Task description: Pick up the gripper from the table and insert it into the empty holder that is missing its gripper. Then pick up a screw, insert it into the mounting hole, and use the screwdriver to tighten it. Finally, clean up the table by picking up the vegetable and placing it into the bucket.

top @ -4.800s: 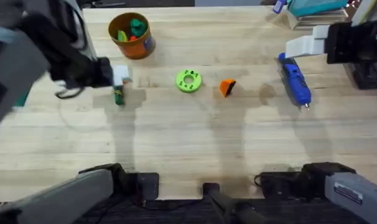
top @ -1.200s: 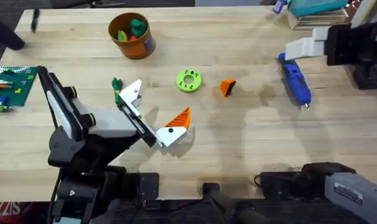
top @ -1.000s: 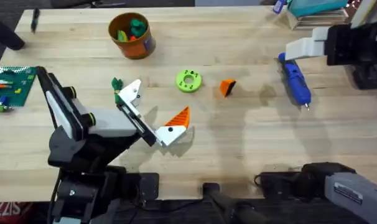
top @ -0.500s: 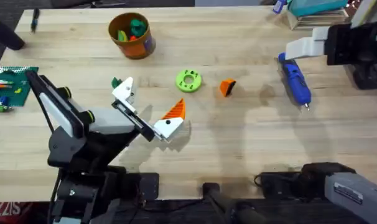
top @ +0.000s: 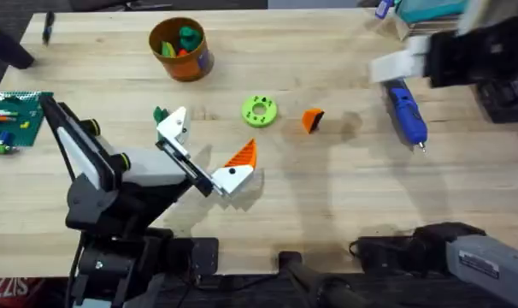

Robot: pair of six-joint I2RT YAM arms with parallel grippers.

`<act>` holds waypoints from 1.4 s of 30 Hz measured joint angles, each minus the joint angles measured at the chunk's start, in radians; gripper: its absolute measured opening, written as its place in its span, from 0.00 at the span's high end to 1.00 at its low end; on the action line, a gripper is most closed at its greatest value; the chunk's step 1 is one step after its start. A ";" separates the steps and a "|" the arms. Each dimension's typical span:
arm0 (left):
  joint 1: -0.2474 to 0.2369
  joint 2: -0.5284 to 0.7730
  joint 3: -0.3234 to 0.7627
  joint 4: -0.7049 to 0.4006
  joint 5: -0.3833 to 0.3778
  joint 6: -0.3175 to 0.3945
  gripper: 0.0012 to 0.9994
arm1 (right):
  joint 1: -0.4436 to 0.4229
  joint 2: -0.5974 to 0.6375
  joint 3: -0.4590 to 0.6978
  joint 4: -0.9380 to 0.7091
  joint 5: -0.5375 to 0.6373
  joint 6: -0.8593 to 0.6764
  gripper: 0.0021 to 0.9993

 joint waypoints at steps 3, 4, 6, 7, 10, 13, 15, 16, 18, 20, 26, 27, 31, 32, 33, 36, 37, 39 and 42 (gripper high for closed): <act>0.000 0.000 0.000 -0.003 0.037 0.000 0.01 | 0.084 0.069 0.000 -0.013 -0.010 -0.013 0.01; 0.000 0.000 0.000 -0.004 0.051 0.000 0.01 | 0.113 0.092 0.000 -0.014 -0.009 -0.014 0.01; 0.000 0.000 0.000 -0.005 0.080 0.000 0.01 | 0.175 0.136 0.000 -0.015 -0.003 -0.013 0.01; 0.000 0.000 0.000 -0.006 0.095 0.000 0.01 | 0.198 0.151 0.000 -0.015 0.000 -0.012 0.01; 0.000 0.000 0.000 -0.011 0.137 0.000 0.01 | 0.262 0.193 0.000 -0.015 0.009 -0.001 0.01; 0.000 0.000 0.000 -0.016 0.177 0.000 0.01 | 0.297 0.232 0.000 -0.008 0.013 0.026 0.01; 0.000 0.000 0.000 -0.016 0.194 0.000 0.01 | 0.313 0.260 0.000 0.001 0.015 0.045 0.01; 0.000 0.000 0.000 -0.017 0.201 0.000 0.01 | 0.321 0.275 0.000 0.007 0.016 0.051 0.01; 0.000 0.000 0.000 -0.018 0.210 0.000 0.01 | 0.338 0.306 0.000 0.024 0.017 0.063 0.01; 0.000 0.000 0.000 -0.019 0.216 0.000 0.01 | 0.366 0.368 0.000 0.086 0.018 0.069 0.01; 0.000 0.000 0.000 -0.019 0.222 0.000 0.01 | 0.374 0.466 0.000 0.126 0.028 0.054 0.01; 0.000 0.000 0.000 -0.019 0.224 0.000 0.01 | 0.374 0.480 0.000 0.126 0.037 0.052 0.01; 0.000 0.000 0.000 -0.019 0.228 0.000 0.01 | 0.374 0.506 0.000 0.132 0.070 0.040 0.16; 0.000 0.000 0.000 -0.019 0.228 0.000 0.01 | 0.374 0.507 0.000 0.133 0.075 0.039 0.29; 0.000 0.000 0.000 -0.019 0.230 0.000 0.01 | 0.374 0.507 0.000 0.134 0.080 0.039 0.42; 0.000 0.000 0.000 -0.020 0.231 0.000 0.01 | 0.374 0.507 0.000 0.132 0.086 0.038 0.86; 0.000 0.000 0.000 -0.020 0.231 0.000 0.01 | 0.374 0.507 0.000 0.132 0.089 0.042 0.96; 0.000 0.000 0.000 -0.020 0.231 0.000 0.01 | 0.374 0.507 0.000 0.134 0.090 0.038 0.99; 0.000 0.000 0.000 -0.020 0.231 0.000 0.01 | 0.374 0.507 0.003 0.126 0.092 0.039 0.99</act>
